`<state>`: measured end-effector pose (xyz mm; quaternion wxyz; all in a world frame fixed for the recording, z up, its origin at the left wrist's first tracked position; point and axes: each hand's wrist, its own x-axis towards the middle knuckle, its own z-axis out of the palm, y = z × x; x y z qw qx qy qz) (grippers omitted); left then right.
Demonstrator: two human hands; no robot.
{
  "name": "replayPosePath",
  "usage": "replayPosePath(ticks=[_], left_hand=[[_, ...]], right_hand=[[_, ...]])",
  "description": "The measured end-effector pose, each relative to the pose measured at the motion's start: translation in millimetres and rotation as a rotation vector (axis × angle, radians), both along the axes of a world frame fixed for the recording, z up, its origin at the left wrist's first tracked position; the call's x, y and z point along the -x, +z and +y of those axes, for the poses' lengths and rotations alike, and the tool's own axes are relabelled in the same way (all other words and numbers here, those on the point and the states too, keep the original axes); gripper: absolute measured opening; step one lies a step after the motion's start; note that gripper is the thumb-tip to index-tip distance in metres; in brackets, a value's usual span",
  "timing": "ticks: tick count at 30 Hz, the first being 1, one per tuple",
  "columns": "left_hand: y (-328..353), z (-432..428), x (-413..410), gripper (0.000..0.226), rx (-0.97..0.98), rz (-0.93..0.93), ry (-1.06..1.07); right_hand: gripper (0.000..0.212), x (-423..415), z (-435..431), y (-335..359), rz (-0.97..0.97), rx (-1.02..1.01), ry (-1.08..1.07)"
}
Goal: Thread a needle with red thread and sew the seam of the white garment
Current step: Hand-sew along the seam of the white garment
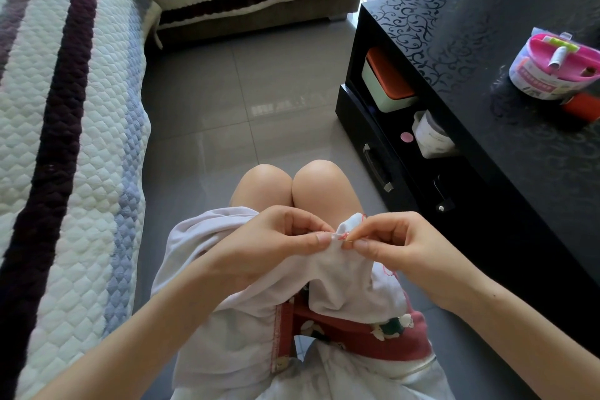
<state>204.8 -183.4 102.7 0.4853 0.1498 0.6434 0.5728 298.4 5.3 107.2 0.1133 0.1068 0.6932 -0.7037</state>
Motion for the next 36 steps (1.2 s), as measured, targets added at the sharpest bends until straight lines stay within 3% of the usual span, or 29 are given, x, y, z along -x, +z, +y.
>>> replayPosePath(ticks=[7, 17, 23, 25, 27, 29, 32, 36], left_hand=[[-6, 0, 1, 0.018, -0.021, -0.017, 0.005], [-6, -2, 3, 0.008, -0.075, -0.006, 0.059], [-9, 3, 3, 0.012, -0.028, 0.042, 0.053], [-7, 2, 5, 0.006, -0.015, 0.049, 0.060], [-7, 2, 5, 0.007, -0.011, 0.066, 0.054], [-9, 4, 5, 0.009, 0.002, 0.083, 0.041], [-10, 4, 5, 0.029, 0.007, 0.102, 0.012], [-8, 3, 4, 0.012, 0.023, 0.121, 0.042]], right_hand=[[0.008, -1, -9, -6, 0.024, 0.091, -0.044], [0.012, 0, -1, -14, 0.043, -0.107, -0.004], [0.007, 9, -13, -11, 0.111, -0.085, -0.055], [0.002, 9, -11, -10, 0.202, -0.292, -0.046], [0.011, 8, -8, -10, 0.418, -0.703, -0.066], [0.016, 12, -12, -8, 0.621, -0.902, -0.067], [0.016, 21, -17, -12, 0.770, -0.955, -0.028], [0.019, 23, -21, -14, 0.918, -0.894, 0.033]])
